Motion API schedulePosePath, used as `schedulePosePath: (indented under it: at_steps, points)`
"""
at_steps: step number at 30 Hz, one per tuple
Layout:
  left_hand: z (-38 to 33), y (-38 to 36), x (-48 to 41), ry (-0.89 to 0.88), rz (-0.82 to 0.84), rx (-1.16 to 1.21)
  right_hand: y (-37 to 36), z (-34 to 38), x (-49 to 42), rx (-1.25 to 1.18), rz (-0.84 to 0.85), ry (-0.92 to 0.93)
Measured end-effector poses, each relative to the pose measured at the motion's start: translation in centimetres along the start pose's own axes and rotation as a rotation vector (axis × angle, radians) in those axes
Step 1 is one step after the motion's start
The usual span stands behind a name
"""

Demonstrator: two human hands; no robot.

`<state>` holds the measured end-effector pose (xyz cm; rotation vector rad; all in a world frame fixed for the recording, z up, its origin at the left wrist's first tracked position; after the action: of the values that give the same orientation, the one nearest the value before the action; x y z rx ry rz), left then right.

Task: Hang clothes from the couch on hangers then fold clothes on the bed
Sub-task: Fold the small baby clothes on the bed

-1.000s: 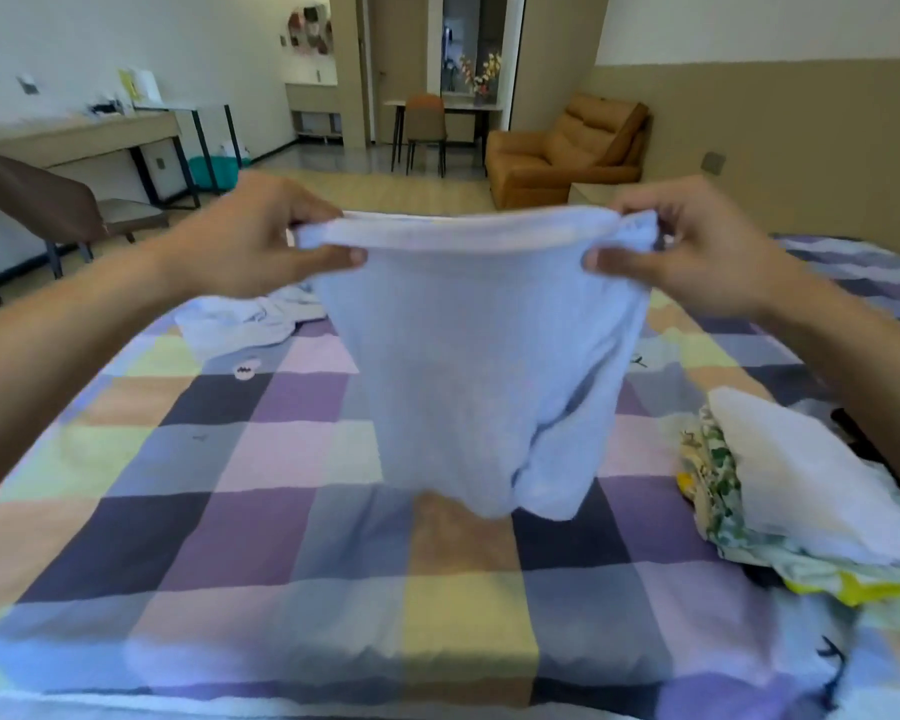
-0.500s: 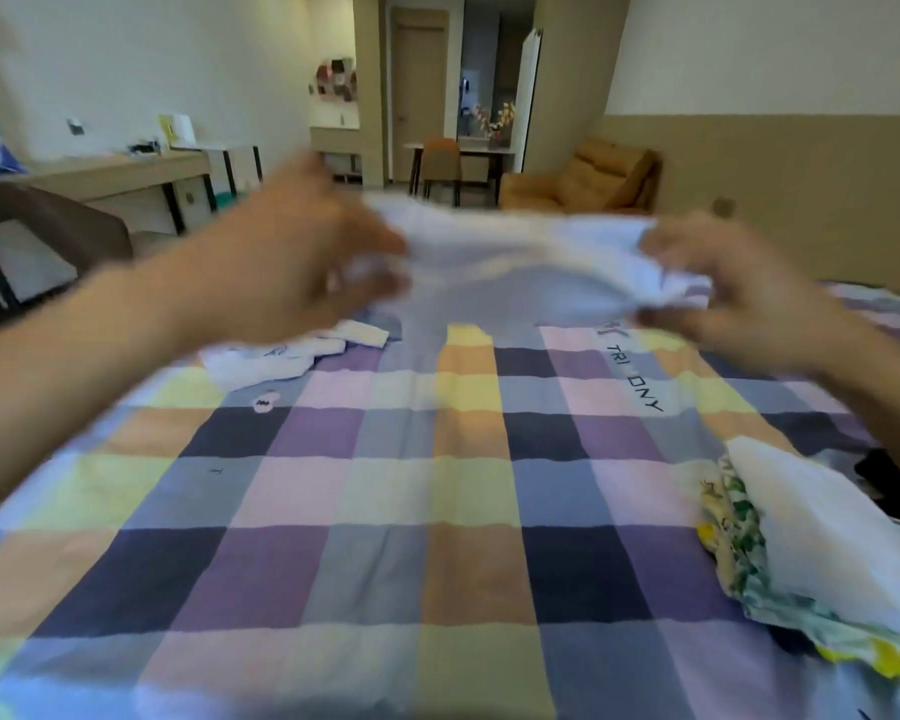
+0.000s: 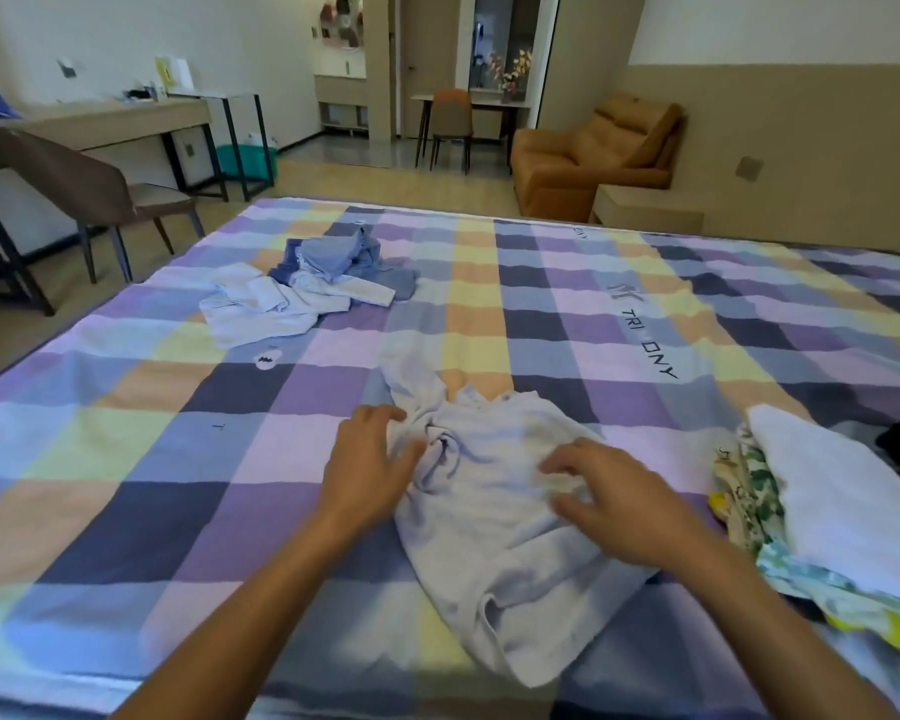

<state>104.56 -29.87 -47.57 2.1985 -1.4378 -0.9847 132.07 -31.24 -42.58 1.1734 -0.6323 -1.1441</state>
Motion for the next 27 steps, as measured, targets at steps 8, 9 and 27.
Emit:
schedulePosePath:
  at_steps: [8,9,27]
  points:
    - [0.5,-1.3,-1.7,0.203,0.049,0.213,-7.1,5.3,-3.7,-0.414,-0.167,-0.133]
    - [0.4,-0.6,-1.5,0.265,0.074,0.369,-7.2,5.4,-4.1,-0.46,-0.2,-0.17]
    - [-5.0,2.0,6.2,0.204,-0.244,0.218,-5.5,9.3,0.9,-1.015,-0.502,-0.255]
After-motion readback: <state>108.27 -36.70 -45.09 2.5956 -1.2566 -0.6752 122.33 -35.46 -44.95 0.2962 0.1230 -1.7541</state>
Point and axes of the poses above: each hand's wrist, its own x-axis away from the middle knuckle, its own y-axis out of the back of the hand, z = x × y, the point moved 3 cm from there along -x, towards the middle knuckle, and after that the axes turned 10 degrees about -z, right-handed, at the moved point
